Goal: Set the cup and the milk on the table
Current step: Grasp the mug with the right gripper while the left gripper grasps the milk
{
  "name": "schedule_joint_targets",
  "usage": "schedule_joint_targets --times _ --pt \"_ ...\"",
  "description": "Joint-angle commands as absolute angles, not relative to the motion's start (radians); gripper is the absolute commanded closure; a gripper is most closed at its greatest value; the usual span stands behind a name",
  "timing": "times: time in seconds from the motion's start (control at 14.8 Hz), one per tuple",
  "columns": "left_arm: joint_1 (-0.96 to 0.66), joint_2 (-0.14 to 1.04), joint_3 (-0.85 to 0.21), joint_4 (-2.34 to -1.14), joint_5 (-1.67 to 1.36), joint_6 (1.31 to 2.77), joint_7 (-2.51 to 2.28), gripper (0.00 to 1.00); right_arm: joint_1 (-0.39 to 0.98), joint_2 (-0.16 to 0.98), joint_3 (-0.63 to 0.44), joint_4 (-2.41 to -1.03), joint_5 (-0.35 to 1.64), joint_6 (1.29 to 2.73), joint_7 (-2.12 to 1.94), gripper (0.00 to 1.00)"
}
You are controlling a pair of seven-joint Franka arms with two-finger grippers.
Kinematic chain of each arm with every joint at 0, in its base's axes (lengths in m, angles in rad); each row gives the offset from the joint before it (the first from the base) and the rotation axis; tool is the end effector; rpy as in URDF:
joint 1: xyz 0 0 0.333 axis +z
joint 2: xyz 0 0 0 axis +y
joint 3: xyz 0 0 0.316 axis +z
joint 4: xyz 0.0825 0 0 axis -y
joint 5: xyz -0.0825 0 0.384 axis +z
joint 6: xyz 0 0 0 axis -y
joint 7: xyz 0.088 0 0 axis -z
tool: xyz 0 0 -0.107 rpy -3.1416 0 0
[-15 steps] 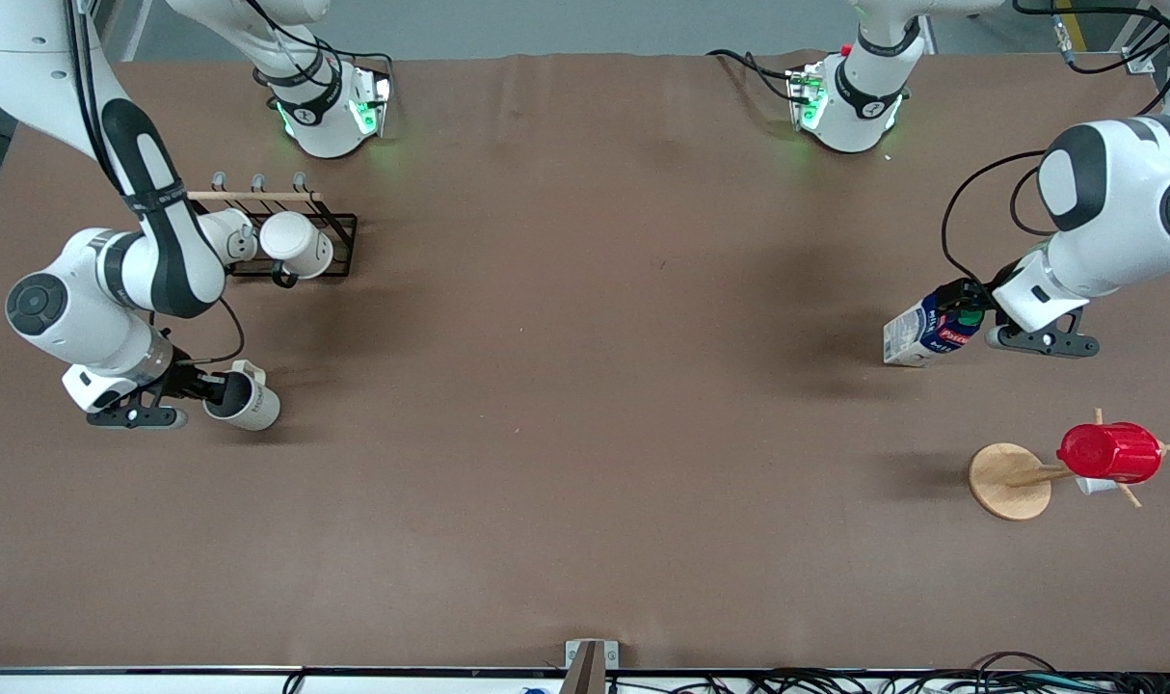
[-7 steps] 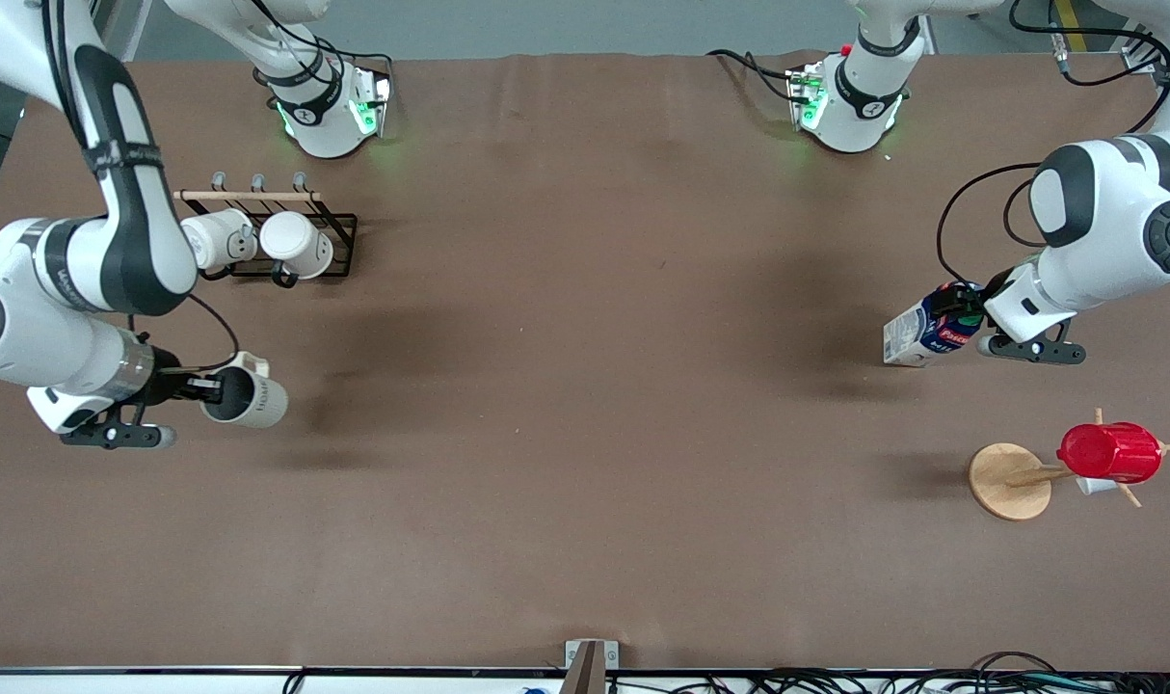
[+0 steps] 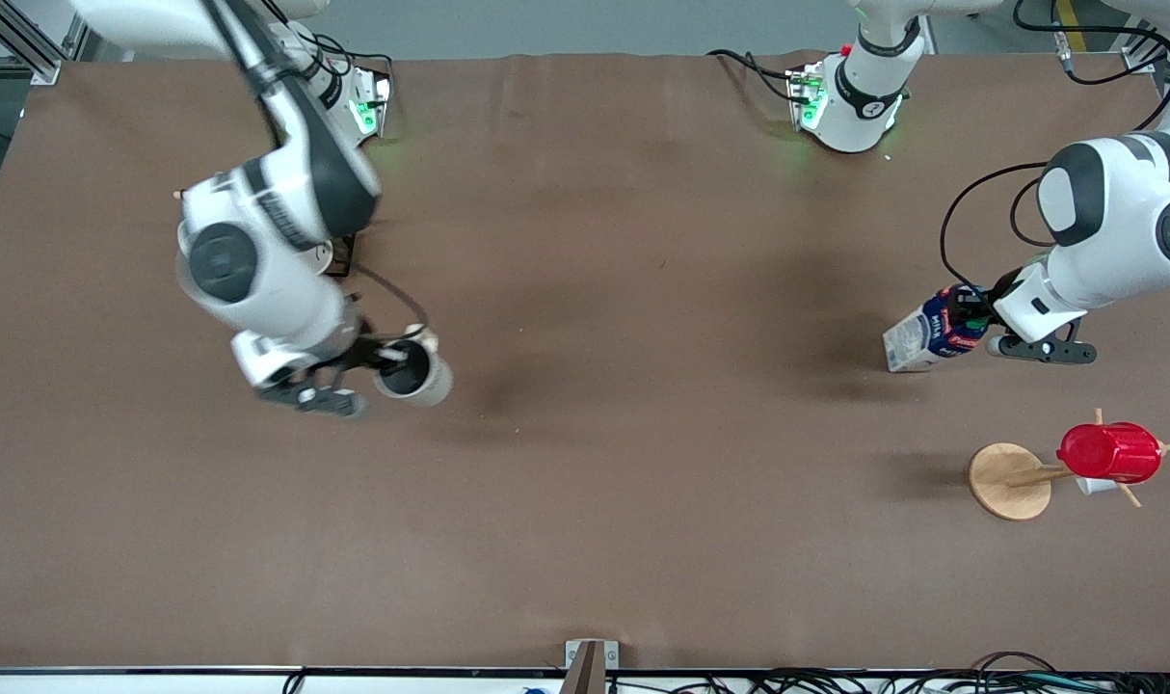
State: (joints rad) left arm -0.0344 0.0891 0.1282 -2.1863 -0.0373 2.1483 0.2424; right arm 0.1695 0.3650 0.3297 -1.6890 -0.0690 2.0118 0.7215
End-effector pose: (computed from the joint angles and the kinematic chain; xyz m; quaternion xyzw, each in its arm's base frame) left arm 0.5279 0.0478 0.3376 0.9960 -0.0629 -0.0606 0.0197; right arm 0.5826 0.2899 0.3938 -0.9940 0.1053 0.0244 0.0159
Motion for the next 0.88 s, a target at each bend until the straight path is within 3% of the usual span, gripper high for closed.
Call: schedule_joint_targets --times 0.0,0.2,0.74,0.81 --pt "-0.032 0.026 0.124 -2.187 -0.043 2.14 0.246 0.81 0.276 0.484 0.36 -1.629 -0.124 2.089 0.898 1.0" --pt "-0.038 -0.003 0.086 -2.172 -0.041 2.137 0.244 0.82 0.391 0.569 0.359 -1.625 -0.159 2.219 1.014 0.99" --pt "-0.038 0.021 -0.201 -2.068 -0.048 2.031 0.082 0.82 0.489 0.692 0.36 -1.588 -0.279 2.293 1.166 0.95" --pt "-0.038 0.034 -0.247 -2.06 -0.057 2.031 0.031 0.82 0.492 0.696 0.36 -1.586 -0.279 2.295 1.166 0.84"
